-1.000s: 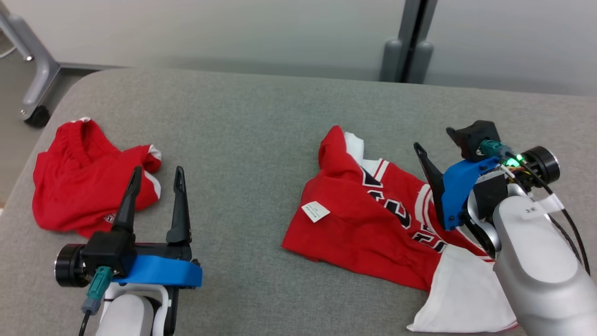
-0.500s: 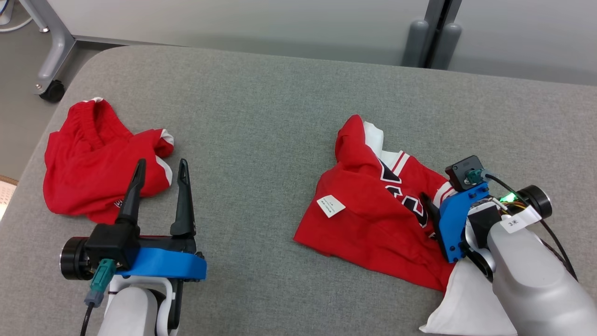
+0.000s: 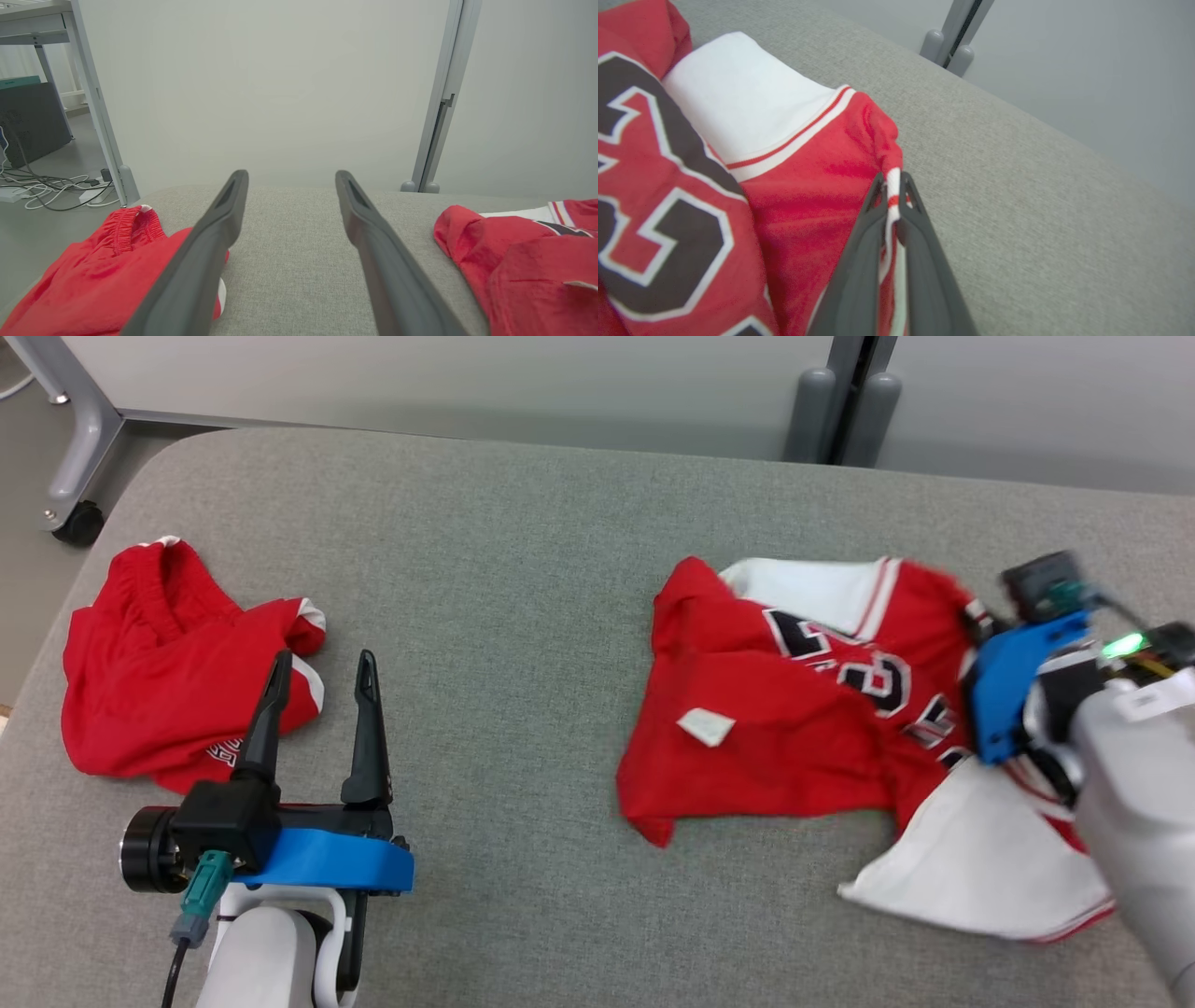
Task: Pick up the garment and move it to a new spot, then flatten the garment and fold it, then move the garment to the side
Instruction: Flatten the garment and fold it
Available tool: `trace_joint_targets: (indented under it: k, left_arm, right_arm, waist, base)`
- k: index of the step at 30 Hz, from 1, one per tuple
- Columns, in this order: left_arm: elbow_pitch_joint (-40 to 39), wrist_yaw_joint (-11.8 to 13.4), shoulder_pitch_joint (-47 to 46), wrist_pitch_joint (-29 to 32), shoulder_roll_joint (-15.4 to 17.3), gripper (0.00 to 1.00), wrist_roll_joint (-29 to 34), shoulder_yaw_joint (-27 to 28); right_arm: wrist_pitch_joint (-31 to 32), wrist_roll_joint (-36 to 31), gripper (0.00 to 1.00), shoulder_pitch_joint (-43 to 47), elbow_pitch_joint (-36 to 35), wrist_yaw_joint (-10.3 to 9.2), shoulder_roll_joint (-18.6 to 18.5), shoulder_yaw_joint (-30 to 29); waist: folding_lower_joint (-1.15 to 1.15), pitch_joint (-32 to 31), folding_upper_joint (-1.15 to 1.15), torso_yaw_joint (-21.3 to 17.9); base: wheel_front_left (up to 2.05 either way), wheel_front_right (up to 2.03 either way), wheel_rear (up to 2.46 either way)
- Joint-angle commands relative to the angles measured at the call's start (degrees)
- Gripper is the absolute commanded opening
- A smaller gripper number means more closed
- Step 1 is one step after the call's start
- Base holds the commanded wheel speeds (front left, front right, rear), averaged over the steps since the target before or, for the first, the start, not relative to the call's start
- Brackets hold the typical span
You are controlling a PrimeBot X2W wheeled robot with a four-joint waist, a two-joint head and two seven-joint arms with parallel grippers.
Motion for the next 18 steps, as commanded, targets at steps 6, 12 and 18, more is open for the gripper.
trace_joint_targets:
  k: [6, 12, 18]
  left_arm:
    - [-0.3, -0.6, -0.9, -0.3, -0.5, 1.00, 0.8, -0.2]
    - [-0.1, -1.0, -0.6, -0.3, -0.8, 1.00, 0.8, -0.1]
    - [0.2, -1.1, 0.6, -0.3, -0.9, 1.00, 1.1, 0.9]
  right_arm:
    - [-2.6, 0.5, 0.00, -4.1, 4.7, -0.03, -6.3, -6.3]
    - [-5.8, -0.4, 0.00, -5.5, 10.3, -0.02, -8.6, -13.7]
    - [-11.2, -2.9, 1.00, -5.8, 11.7, -0.02, -5.7, -16.0]
  waist:
    - [-0.01, 0.2, 0.00, 0.6]
    - [-0.01, 0.3, 0.00, 1.3]
    - [-0.01, -0.8, 0.00, -0.2]
  base:
    - [0.00, 0.00, 0.00]
    - [0.00, 0.00, 0.00]
    - [0.00, 0.00, 0.00]
